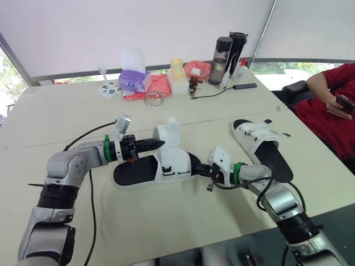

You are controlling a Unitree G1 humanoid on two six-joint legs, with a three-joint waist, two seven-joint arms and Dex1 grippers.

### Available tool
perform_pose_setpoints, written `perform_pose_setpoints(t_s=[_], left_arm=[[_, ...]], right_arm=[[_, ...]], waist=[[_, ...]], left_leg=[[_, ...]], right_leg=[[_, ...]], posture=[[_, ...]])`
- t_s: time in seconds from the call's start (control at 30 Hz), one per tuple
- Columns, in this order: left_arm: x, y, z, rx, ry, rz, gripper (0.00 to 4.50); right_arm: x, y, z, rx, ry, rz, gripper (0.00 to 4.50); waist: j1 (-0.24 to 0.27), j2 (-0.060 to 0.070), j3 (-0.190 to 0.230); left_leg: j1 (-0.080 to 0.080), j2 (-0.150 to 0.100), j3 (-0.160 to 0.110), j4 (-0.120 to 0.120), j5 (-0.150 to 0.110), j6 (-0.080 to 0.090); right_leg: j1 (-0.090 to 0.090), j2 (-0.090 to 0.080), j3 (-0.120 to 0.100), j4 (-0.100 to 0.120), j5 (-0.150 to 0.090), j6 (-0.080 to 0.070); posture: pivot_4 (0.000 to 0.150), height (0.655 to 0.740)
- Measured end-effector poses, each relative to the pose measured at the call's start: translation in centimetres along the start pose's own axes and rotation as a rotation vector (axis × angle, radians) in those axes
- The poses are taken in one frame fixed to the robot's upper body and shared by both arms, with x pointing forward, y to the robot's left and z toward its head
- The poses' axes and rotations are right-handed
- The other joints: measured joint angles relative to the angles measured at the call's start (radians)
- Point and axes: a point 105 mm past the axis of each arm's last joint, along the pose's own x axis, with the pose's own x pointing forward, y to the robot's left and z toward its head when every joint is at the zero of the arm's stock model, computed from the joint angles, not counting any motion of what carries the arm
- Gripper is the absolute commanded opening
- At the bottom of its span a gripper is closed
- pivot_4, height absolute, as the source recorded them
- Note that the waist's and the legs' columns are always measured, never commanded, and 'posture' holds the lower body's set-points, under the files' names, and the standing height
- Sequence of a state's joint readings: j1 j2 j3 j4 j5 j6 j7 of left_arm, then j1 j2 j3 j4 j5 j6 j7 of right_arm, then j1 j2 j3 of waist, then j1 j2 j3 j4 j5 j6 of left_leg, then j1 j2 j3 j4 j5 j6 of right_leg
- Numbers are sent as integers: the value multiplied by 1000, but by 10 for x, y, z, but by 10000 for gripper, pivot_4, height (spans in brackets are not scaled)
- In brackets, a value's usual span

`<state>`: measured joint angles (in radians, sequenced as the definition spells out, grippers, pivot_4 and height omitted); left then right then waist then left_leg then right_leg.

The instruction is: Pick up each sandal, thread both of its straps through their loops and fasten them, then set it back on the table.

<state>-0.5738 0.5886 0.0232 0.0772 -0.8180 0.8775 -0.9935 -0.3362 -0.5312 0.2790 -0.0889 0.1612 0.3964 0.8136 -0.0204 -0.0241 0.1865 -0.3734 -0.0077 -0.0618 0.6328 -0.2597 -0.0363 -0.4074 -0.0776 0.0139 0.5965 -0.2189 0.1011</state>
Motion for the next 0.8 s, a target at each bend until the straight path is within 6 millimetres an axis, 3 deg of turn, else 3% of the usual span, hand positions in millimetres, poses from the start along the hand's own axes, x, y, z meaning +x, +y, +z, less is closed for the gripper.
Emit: perform_pose_setpoints(t_s=[0.4, 0.63, 0.8], left_arm=[[2, -3, 0, -32, -7, -21, 534], [1, -9, 17, -73, -71, -48, 534], [1, -14, 19, -54, -68, -57, 534]], right_arm=[[1, -1, 0, 1, 0, 0, 0], [1, -1, 0, 1, 0, 0, 0], [1, -1, 0, 1, -1, -1, 0]], waist=[[0, 0, 0], [-1, 0, 0], [0, 0, 0]], left_leg=[[0, 0, 0, 0, 0, 0], [0, 0, 0, 0, 0, 0], [0, 0, 0, 0, 0, 0]], right_leg=[[0, 0, 0, 0, 0, 0], [0, 0, 0, 0, 0, 0], [0, 0, 0, 0, 0, 0]], posture=[[1500, 7400], [1500, 7400], [1500, 7400]])
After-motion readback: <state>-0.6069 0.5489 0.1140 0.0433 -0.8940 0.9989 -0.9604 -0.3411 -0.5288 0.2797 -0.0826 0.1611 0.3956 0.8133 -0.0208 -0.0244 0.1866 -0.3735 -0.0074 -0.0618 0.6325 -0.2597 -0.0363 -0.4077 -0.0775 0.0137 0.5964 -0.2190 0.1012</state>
